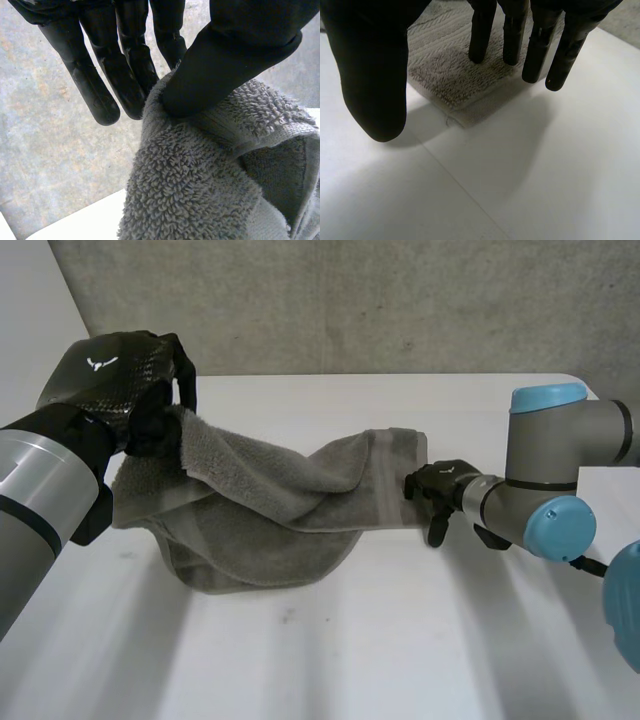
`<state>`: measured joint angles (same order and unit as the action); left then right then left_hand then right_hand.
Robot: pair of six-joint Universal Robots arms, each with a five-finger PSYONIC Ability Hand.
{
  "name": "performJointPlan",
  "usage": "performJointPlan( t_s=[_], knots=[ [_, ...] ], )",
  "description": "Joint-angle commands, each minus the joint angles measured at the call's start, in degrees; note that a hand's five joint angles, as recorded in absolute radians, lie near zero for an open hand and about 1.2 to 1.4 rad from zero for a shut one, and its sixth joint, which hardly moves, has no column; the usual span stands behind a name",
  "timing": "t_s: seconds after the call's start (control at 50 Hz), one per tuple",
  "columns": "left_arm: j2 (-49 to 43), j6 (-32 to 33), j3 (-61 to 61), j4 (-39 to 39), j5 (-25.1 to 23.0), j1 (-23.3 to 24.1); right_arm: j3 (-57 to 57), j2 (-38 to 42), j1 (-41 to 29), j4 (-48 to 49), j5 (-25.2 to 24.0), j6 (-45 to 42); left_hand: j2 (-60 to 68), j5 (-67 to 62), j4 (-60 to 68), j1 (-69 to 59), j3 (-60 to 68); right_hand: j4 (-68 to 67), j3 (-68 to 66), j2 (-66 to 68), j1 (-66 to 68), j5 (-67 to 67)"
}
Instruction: Fold the towel.
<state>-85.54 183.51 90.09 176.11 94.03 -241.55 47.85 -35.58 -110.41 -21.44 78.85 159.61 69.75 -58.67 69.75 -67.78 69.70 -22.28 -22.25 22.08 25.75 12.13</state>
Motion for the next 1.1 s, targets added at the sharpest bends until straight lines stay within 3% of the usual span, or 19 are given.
performJointPlan(
  t_s=[0.02,0.2,0.68,0.78,0.88,1.1],
  knots=[
    [-0.15,0.0,0.35,0.2,0.01,-0.67,-3.11,2.71,-0.16,-0.01,-0.81,0.52,10.25,-11.33,10.25,-12.22,10.3,-5.47,-5.49,5.67,2.0,5.62],
    [-0.33,-0.08,0.61,0.29,0.01,-1.2,-7.41,5.17,-0.33,-0.01,-0.81,0.79,10.25,-11.33,10.25,-12.22,10.3,-15.37,-15.4,15.57,11.9,15.53],
    [-0.77,0.0,0.43,0.37,-0.17,-1.37,-13.92,9.21,-0.51,-0.1,-0.9,0.7,10.25,-11.33,10.25,-12.22,10.3,-22.29,-22.31,22.49,18.82,22.44],
    [-0.77,-0.08,0.43,0.37,-0.78,-1.37,-15.06,10.0,-0.51,-0.01,-0.81,0.79,10.25,-11.33,10.25,-12.22,10.3,-35.24,-35.27,35.44,31.77,35.39],
    [-0.86,-0.08,0.43,0.37,-0.78,-1.55,-17.17,9.39,-0.51,-0.01,-0.72,1.49,10.25,-11.33,10.25,-12.22,10.3,-56.22,-56.25,56.42,52.75,56.38],
    [-0.85,-0.08,0.43,0.37,-0.78,-1.64,-21.48,8.86,-0.51,-0.1,-0.89,5.71,10.25,-11.33,10.25,-12.22,10.3,-57.72,-57.75,57.92,54.25,57.87]
  ],
)
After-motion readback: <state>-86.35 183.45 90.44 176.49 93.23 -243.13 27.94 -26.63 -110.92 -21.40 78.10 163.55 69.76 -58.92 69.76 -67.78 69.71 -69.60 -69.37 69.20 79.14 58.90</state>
